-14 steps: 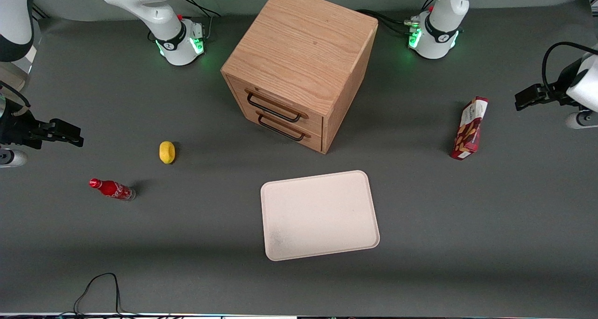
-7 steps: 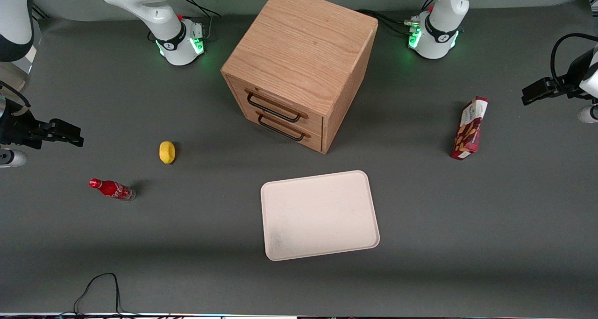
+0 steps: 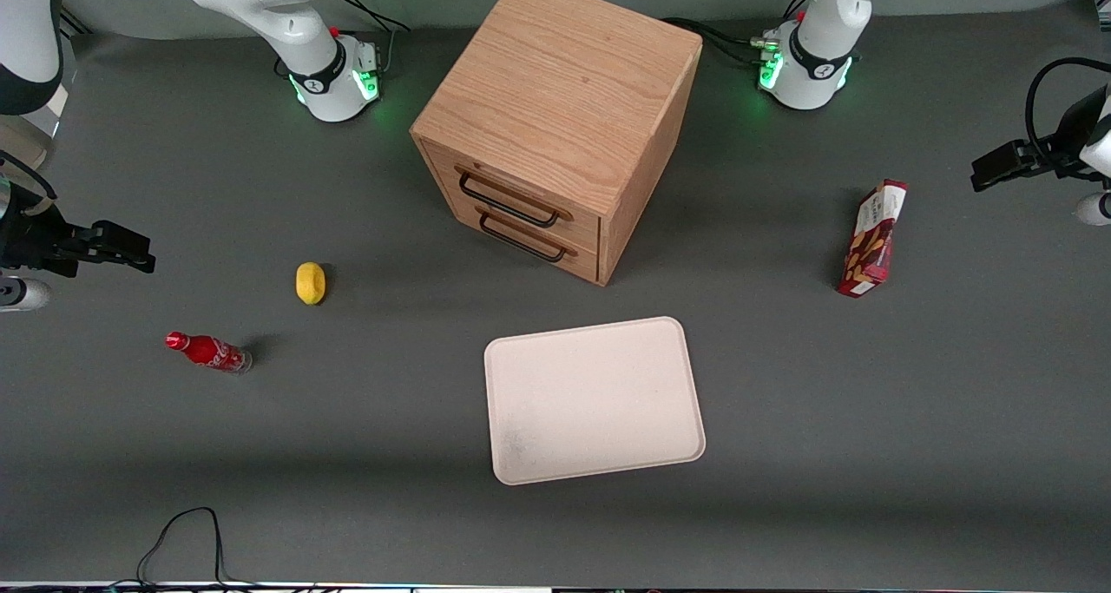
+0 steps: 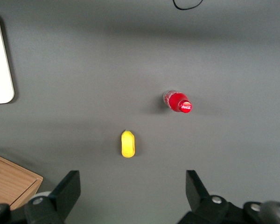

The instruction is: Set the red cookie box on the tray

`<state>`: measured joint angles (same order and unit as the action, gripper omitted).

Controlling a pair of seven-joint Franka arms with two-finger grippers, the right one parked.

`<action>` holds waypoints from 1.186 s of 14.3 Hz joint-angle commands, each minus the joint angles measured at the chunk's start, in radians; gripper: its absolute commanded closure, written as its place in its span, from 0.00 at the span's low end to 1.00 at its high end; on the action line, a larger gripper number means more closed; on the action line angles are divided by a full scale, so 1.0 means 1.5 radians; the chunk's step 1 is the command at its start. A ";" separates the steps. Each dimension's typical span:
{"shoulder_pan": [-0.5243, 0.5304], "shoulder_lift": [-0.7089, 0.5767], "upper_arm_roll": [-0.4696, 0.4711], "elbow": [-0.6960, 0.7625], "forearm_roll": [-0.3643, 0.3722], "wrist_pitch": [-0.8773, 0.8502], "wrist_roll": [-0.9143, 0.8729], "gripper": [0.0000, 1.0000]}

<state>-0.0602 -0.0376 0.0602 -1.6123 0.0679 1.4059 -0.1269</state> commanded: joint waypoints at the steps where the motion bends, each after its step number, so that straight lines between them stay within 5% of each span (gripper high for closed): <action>1: -0.013 0.008 0.007 0.021 0.003 -0.026 -0.008 0.00; 13: -0.011 0.001 0.010 0.021 0.002 -0.047 0.007 0.00; 17: 0.064 -0.029 0.021 0.017 -0.028 -0.074 0.152 0.00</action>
<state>-0.0224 -0.0457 0.0824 -1.5955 0.0600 1.3437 0.0251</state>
